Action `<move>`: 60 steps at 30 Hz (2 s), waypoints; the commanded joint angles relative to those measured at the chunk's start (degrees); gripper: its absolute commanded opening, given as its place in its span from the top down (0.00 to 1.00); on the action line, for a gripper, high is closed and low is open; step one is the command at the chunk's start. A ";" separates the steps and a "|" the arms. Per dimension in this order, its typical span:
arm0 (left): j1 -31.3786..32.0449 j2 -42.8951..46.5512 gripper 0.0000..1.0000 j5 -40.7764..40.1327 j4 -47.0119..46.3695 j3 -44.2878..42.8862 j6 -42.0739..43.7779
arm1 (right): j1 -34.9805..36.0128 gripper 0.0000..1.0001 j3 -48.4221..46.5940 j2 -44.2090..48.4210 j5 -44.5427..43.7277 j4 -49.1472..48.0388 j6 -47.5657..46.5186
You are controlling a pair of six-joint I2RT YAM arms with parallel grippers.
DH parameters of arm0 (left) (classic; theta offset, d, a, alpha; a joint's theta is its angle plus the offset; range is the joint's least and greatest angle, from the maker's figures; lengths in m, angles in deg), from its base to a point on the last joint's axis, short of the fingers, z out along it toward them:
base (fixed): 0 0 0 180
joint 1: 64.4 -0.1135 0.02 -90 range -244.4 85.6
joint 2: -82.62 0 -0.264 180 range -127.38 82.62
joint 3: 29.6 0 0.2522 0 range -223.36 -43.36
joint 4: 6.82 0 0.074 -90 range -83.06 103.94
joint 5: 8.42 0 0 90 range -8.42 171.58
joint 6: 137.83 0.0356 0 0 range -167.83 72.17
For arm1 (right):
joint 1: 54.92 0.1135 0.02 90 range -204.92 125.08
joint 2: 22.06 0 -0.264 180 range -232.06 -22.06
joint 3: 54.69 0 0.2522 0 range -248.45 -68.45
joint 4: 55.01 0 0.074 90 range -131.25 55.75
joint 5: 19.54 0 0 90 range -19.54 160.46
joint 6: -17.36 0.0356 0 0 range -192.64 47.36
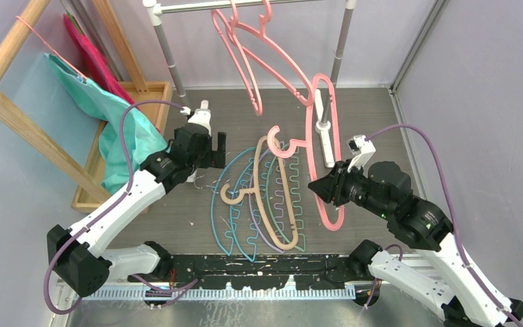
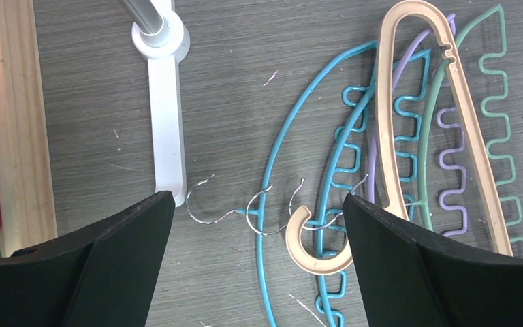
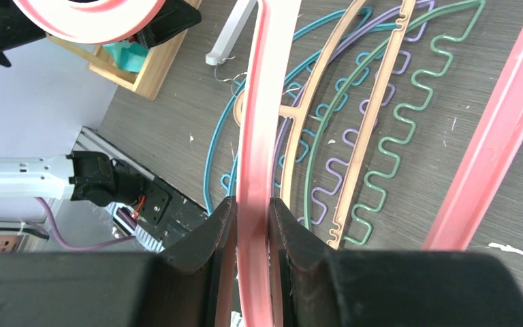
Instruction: Organize the hangers
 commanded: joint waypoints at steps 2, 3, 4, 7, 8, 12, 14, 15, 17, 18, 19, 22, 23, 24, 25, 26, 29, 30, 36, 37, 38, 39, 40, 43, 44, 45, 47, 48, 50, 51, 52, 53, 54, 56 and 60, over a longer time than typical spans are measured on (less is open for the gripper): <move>-0.21 0.13 0.02 -0.91 -1.70 -0.62 -0.22 | -0.11 0.99 -1.85 0.08 8.00 -3.53 0.62; -0.25 0.16 0.02 -0.90 -1.83 -0.41 -0.36 | -0.16 0.99 -1.64 -0.25 10.25 -4.02 0.52; -0.23 0.21 0.02 -0.81 -1.98 -0.16 -0.44 | -0.17 0.99 -1.31 -0.53 11.87 -4.14 0.54; -0.27 0.44 0.02 -0.76 -2.28 0.59 -0.76 | -0.11 0.99 -0.37 -0.12 14.34 -4.13 0.23; -0.21 0.49 0.02 -0.76 -2.34 0.80 -0.81 | -0.11 0.99 -0.17 0.31 14.61 -4.04 0.21; -0.20 0.62 0.02 -0.95 -2.55 1.03 -0.90 | -0.14 0.99 -0.55 1.71 13.16 -2.39 0.18; -0.20 0.35 0.02 -1.02 -2.53 0.95 -0.74 | -0.14 0.99 -0.92 1.85 12.67 -1.44 0.06; -0.20 0.21 0.02 -1.14 -2.56 0.90 -0.62 | -0.10 0.99 -1.10 1.70 12.23 -0.69 -0.03; -0.20 -0.35 0.02 -1.49 -2.54 0.64 -0.32 | -0.10 0.99 -0.87 1.61 12.25 0.66 -0.24; -0.20 -0.58 0.02 -1.50 -2.56 0.52 -0.17 | -0.13 0.99 -0.33 1.85 12.18 0.81 -0.23; -0.25 -0.76 0.02 -1.53 -2.57 0.46 -0.09 | -0.08 0.99 -0.12 2.46 11.64 0.87 0.02; -0.25 -1.09 0.02 -1.56 -2.64 0.46 -0.09 | -0.17 0.99 0.17 4.15 11.12 -0.27 1.05; -0.21 -1.09 0.02 -1.47 -2.64 0.46 -0.09 | -0.10 0.99 -0.34 4.22 11.30 -1.20 1.47; -0.20 -1.19 0.02 -1.46 -2.59 0.51 -0.04 | -0.16 0.99 -0.87 4.06 11.72 -2.43 1.95; -0.20 -1.18 0.02 -1.35 -2.72 0.46 -0.03 | -0.13 0.99 -1.49 3.59 12.22 -3.99 2.28; -0.20 -1.26 0.02 -1.14 -2.78 0.39 -0.02 | -0.15 0.99 -2.23 2.75 12.59 -6.27 2.59; -0.20 -1.53 0.02 -0.87 -2.81 0.05 -0.05 | -0.10 0.99 -4.62 -1.16 13.96 -11.90 2.71; -0.20 -1.53 0.02 -0.75 -2.82 -0.06 -0.03 | -0.11 0.99 -5.55 -2.67 14.60 -13.88 2.68; -0.22 -1.19 0.02 -0.40 -2.72 -0.12 0.27 | -0.13 0.99 -10.96 -11.00 16.23 -22.86 2.09; -0.20 -1.26 0.02 -0.39 -2.67 -0.15 0.45 | -0.15 0.99 -12.42 -12.26 15.88 -23.83 1.75; -0.20 -1.33 0.02 -0.39 -2.75 -0.16 0.57 | -0.12 0.99 -13.53 -13.51 15.51 -24.53 1.46; -0.20 -1.48 0.02 -0.39 -2.79 -0.16 0.71 | -0.20 0.99 -14.71 -14.79 14.98 -25.16 0.96; -0.20 -1.64 0.02 -0.38 -2.81 -0.14 0.83 | -0.31 0.99 -15.89 -15.94 14.35 -25.74 0.57; -0.22 -2.32 0.02 -0.36 -2.96 -0.12 0.92 | -1.46 0.99 -18.42 -18.82 14.09 -28.12 0.23; -0.21 -2.52 0.02 -0.37 -2.91 -0.15 0.98 | -2.20 0.99 -18.91 -19.53 14.29 -28.83 0.52; -0.20 -2.70 0.02 -0.38 -2.82 -0.14 1.03 | -3.24 0.99 -19.26 -20.29 14.73 -29.49 0.90; -0.21 -2.83 0.02 -0.58 -2.69 -0.16 1.03 | -6.21 0.99 -19.13 -21.37 17.07 -31.43 2.38; -0.27 -2.85 0.02 -0.75 -2.70 -0.12 1.11 | -8.13 0.99 -18.72 -21.85 19.23 -32.87 3.59; -0.20 -2.77 0.02 -0.92 -2.69 -0.07 1.29 | -12.31 0.99 -17.39 -22.75 24.04 -36.27 6.87; -0.25 -2.68 0.02 -1.00 -2.72 -0.07 1.37 | -14.24 0.99 -16.37 -23.23 26.30 -38.33 9.56; -0.23 -2.73 0.02 -1.16 -2.63 -0.10 1.46 | -15.91 0.99 -15.34 -23.66 28.62 -40.69 11.71; -0.23 -2.80 0.02 -1.24 -2.65 -0.15 1.55 | -17.34 0.99 -14.20 -23.99 30.92 -43.23 13.76; -0.23 -2.91 0.02 -1.39 -2.45 -0.38 1.56 | -18.52 0.99 -13.23 -24.47 32.86 -45.79 15.76; -0.23 -3.14 0.02 -1.40 -2.33 -0.74 1.64 | -20.39 0.99 -11.49 -25.45 36.11 -50.89 19.49; -0.22 -3.58 0.02 -1.40 -2.31 -1.25 1.64 | -23.61 0.99 -11.00 -28.56 41.21 -60.33 25.79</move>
